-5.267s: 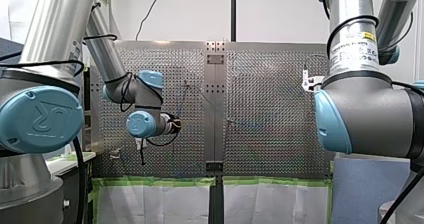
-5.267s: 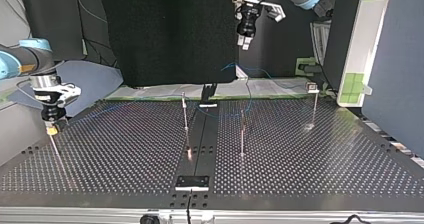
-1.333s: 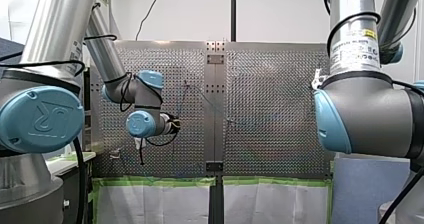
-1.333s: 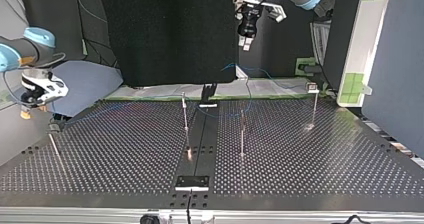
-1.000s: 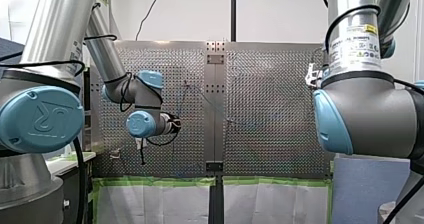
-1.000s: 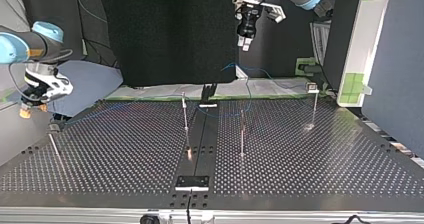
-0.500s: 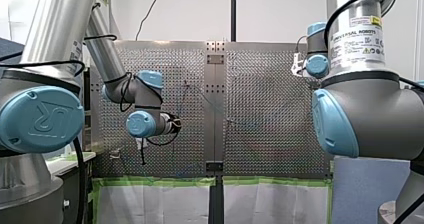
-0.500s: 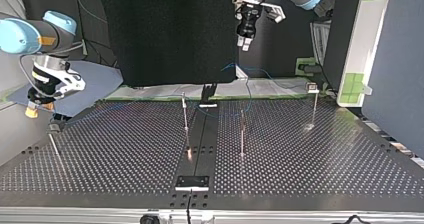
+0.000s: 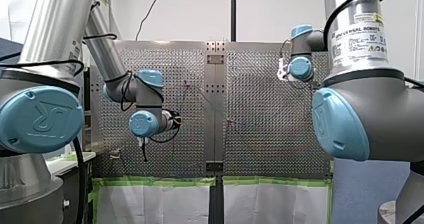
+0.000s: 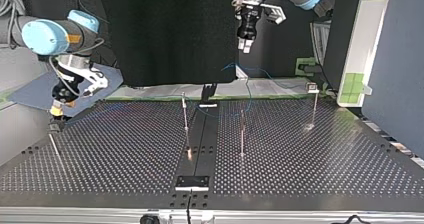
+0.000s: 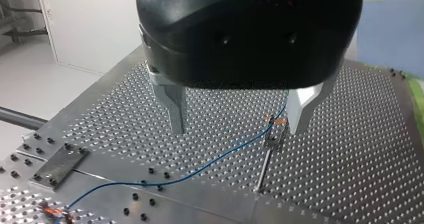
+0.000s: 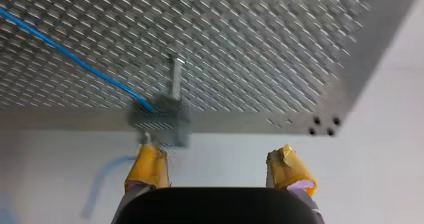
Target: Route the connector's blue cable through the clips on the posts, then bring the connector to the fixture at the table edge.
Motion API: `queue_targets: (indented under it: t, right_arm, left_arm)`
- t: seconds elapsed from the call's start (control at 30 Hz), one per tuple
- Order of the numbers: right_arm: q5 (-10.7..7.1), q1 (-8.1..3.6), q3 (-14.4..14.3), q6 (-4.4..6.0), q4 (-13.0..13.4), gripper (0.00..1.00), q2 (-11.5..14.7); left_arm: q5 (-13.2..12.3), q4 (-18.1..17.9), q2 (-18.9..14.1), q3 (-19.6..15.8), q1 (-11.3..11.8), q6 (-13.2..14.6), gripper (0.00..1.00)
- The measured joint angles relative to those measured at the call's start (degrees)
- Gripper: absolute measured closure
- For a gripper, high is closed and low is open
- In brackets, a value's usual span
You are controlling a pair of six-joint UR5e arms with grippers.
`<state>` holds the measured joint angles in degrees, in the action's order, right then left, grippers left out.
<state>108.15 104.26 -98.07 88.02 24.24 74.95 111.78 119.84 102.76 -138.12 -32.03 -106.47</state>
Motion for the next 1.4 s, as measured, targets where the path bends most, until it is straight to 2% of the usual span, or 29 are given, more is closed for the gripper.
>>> queue_targets:
  t: [0.23, 0.4, 0.57, 0.83, 0.97, 1.13, 1.4]
  right_arm:
    - [2.25, 3.66, 0.01, -0.19, 1.22, 0.0, -3.64]
    - [2.79, 6.39, 0.22, -0.2, 3.65, 0.0, -6.37]
    - [3.05, 8.63, 0.26, -0.2, 5.24, 0.0, -8.6]
    - [5.71, 12.23, 0.22, -0.07, 4.74, 0.0, -12.04]
    - [7.32, 13.9, 0.15, 0.4, 4.39, 0.0, -12.51]
    - [9.69, 16.61, 0.17, 0.77, 4.57, 0.0, -12.56]
    - [10.12, 20.92, 0.2, 0.52, 4.94, 0.0, -12.6]
  left_arm:
    - [3.4, 2.0, -2.31, 0.0, -0.45, 3.35, 0.02]
    - [5.74, 2.44, -2.67, 0.0, -0.38, 5.42, 0.02]
    - [7.57, 2.47, -2.7, -0.01, -0.35, 5.78, 0.02]
    - [8.05, 2.5, -2.71, -0.02, -0.22, 5.59, 0.02]
    - [7.96, 2.41, -2.71, -0.02, -0.18, 5.51, 0.02]
    - [7.65, 2.31, -2.71, -0.02, -0.14, 5.3, 0.02]
    - [6.85, 2.46, -2.71, -0.02, -0.09, 4.96, 0.02]
